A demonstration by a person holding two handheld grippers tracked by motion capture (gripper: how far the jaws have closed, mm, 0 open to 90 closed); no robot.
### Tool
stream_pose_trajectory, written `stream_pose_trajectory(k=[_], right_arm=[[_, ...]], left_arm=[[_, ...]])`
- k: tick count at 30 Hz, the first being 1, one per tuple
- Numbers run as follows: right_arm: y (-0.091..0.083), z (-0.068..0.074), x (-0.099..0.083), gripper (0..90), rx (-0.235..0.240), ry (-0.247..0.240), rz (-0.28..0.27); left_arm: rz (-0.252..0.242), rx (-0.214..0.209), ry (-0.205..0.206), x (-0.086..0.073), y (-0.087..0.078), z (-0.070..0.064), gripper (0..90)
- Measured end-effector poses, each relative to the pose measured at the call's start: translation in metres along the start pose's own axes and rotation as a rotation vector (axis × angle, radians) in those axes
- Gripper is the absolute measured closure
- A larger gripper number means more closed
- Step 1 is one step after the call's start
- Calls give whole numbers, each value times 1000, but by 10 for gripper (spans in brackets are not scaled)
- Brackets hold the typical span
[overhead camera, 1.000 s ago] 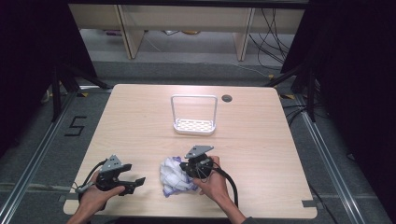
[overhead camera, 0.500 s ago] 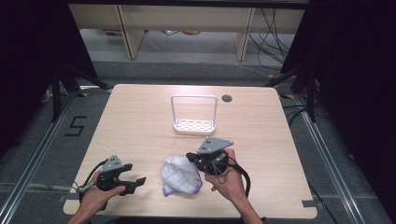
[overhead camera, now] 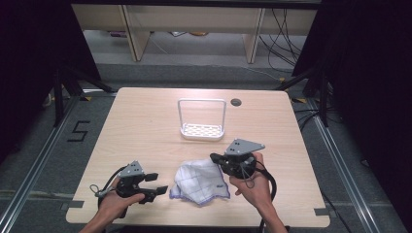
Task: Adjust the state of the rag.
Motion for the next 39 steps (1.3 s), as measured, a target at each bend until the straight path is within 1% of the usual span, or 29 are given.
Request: stream_pose_trajectory(k=[3, 8, 9, 10, 11, 12, 13, 15, 16, 17, 19, 20, 21, 22, 24, 25, 26, 27, 28, 29, 31, 32, 33, 34, 35, 36, 37, 38, 39], right_arm=[[-12, -6, -6, 900, -22, 16, -3], [-19, -12, -15, 900, -33, 34, -3], [-21, -15, -19, 900, -55, 31, 2], [-21, -15, -19, 900, -55, 31, 2], [-21, -15, -22, 900, -49, 66, 4], [-21, -15, -22, 900, -49, 66, 4], [-21, -17, -23, 900, -33, 53, 5], [-21, -18, -24, 900, -44, 40, 5], [-22, -16, -24, 900, -41, 72, 13], [-22, -17, -24, 900, -38, 64, 9], [-22, -17, -24, 900, -40, 67, 11], [-22, -17, -24, 900, -43, 72, 13], [-21, -18, -25, 900, -40, 67, 5], [-21, -18, -25, 900, -40, 67, 5], [-22, -18, -25, 900, -34, 59, 8], [-23, -19, -26, 900, -39, 67, 5], [-23, -19, -26, 900, -39, 67, 5], [-26, -21, -27, 900, -56, 80, 2], [-29, -21, -27, 900, -51, 85, 7], [-29, -21, -27, 900, -51, 85, 7], [-35, -24, -27, 900, -61, 89, -2], [-37, -27, -28, 900, -62, 89, -10], [-45, -29, -29, 900, -88, 101, -5], [-48, -32, -30, 900, -96, 97, -11], [-51, -34, -31, 900, -108, 105, -12], [-53, -36, -33, 900, -111, 96, -19], [-56, -38, -35, 900, -126, 91, -18], [-58, -39, -37, 900, -134, 98, -18], [-59, -38, -39, 900, -134, 122, -11]], left_arm=[[26, -17, 40, 5, 15, -8, 349], [71, -21, 67, 3, 28, -13, 400], [81, -22, 74, 2, 32, -16, 408], [81, -22, 74, 2, 32, -16, 419], [90, -40, 83, 1, 35, -21, 432], [90, -40, 83, 1, 35, -21, 437], [108, -77, 79, 0, 37, -25, 448], [107, -91, 76, -1, 39, -28, 463], [118, -71, 94, -3, 41, -31, 480], [129, -61, 125, -3, 44, -33, 530], [149, -52, 135, -4, 48, -34, 550], [155, -54, 134, -5, 51, -35, 591], [156, -52, 140, -6, 53, -36, 669], [156, -41, 145, -7, 55, -37, 669], [171, -30, 200, -7, 58, -36, 802], [174, -25, 217, -5, 56, -35, 855], [174, -25, 217, -5, 56, -35, 867], [153, -26, 218, -2, 51, -34, 871], [134, -34, 217, 2, 46, -33, 872], [134, -34, 217, 2, 46, -33, 873], [109, -46, 215, 10, 34, -29, 873], [93, -55, 208, 14, 27, -27, 873], [54, -85, 180, 22, 15, -26, 874], [54, -85, 180, 22, 15, -26, 874], [30, -106, 164, 29, 2, -26, 874], [30, -106, 164, 29, 2, -26, 874], [6, -98, 167, 35, -7, -27, 874], [6, -98, 167, 35, -7, -27, 875], [-5, -123, 147, 34, -13, -28, 875]])
Point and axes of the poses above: each handheld gripper's, and its own axes: y roughly forward along the jaws, x roughly out of its top, z roughly to its left, the point moved 2 cm from there along y, roughly forward along the jaws, and after that the axes turned 13 degrees about -y, right-handed, at the moved point
